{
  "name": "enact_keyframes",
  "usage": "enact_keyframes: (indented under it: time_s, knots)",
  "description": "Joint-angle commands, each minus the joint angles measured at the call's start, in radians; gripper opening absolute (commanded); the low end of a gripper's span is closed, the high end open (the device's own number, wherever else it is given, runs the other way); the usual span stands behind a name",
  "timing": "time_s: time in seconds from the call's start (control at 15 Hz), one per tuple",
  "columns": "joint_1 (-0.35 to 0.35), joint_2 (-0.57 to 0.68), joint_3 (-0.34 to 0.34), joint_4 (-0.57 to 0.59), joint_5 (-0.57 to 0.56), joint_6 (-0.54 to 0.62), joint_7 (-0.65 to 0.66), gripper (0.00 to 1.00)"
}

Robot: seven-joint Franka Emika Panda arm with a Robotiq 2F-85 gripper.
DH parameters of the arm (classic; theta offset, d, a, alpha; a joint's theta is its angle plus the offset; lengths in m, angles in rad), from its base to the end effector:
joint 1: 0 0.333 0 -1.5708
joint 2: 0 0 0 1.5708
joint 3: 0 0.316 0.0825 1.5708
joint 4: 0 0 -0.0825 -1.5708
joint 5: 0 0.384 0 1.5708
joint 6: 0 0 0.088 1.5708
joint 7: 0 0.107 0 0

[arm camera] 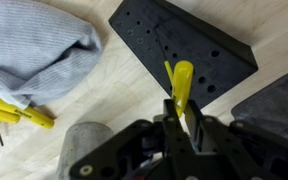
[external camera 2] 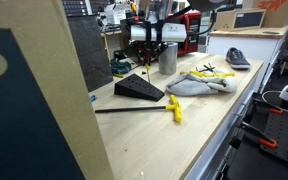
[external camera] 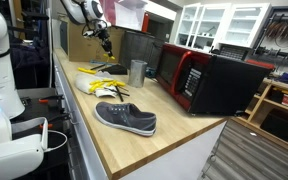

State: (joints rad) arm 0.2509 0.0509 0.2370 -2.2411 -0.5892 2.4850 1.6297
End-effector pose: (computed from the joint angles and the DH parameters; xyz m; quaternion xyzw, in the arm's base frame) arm 0.4829 0.2584 0.3649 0.9164 -0.3378 0.2144 0.0125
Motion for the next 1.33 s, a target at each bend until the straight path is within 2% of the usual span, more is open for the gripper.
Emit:
enact_keyframes:
  time_s: [0.0,0.53,1.27]
  knots:
    - [0.014,0.006,-0.007,0.016,-0.056,-0.032,0.083,0.04]
    - [0.017,0.009,-0.004,0.012,-0.091,-0.054,0.100,0.04]
    - [0.099,-0.003,0.056,-0.048,-0.287,-0.100,0.234,0.04]
